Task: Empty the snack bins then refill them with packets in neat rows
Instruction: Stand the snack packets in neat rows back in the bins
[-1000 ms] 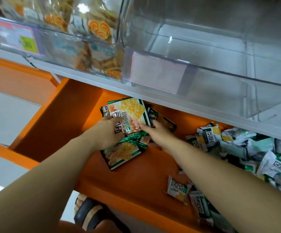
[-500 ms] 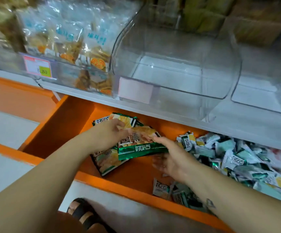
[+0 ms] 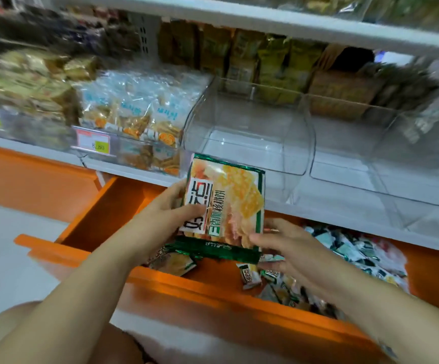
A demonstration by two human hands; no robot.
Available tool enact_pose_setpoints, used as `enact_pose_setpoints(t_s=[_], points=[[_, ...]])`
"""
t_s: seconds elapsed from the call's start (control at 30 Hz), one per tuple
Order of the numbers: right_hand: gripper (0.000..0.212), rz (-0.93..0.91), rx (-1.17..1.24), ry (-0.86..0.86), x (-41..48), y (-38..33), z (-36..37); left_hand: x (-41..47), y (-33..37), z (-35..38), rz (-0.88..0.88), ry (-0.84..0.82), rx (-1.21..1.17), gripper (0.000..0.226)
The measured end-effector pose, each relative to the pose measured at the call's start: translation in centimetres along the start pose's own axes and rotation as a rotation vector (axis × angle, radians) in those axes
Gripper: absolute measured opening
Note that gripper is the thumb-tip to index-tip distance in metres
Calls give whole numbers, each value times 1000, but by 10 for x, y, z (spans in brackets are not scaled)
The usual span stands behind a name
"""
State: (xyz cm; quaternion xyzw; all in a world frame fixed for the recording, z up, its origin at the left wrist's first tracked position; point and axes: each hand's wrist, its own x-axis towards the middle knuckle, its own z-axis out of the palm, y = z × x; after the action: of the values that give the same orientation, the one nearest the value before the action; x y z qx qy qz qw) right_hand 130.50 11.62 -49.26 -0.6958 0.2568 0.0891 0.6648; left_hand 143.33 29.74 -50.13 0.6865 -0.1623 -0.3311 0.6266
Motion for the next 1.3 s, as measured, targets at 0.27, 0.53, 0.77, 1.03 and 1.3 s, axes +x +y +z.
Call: enact_pose_setpoints(t_s=[0.27, 0.53, 0.77, 1.03, 1.3], points=[[83, -631, -626, 223, 13, -68, -5, -2, 50, -44, 449, 141, 387, 44], [46, -780, -707, 201, 42, -122, 4, 21, 79, -54, 558, 191, 439, 46], [49, -810, -477, 672, 107, -129, -29, 74, 62, -62, 535, 507, 745, 45], [50, -519, -406, 829, 239, -133, -45, 108, 41, -54, 442, 416, 1093, 45], [58, -212, -474, 978, 328, -129, -76, 125, 26, -62, 703, 560, 944, 24]])
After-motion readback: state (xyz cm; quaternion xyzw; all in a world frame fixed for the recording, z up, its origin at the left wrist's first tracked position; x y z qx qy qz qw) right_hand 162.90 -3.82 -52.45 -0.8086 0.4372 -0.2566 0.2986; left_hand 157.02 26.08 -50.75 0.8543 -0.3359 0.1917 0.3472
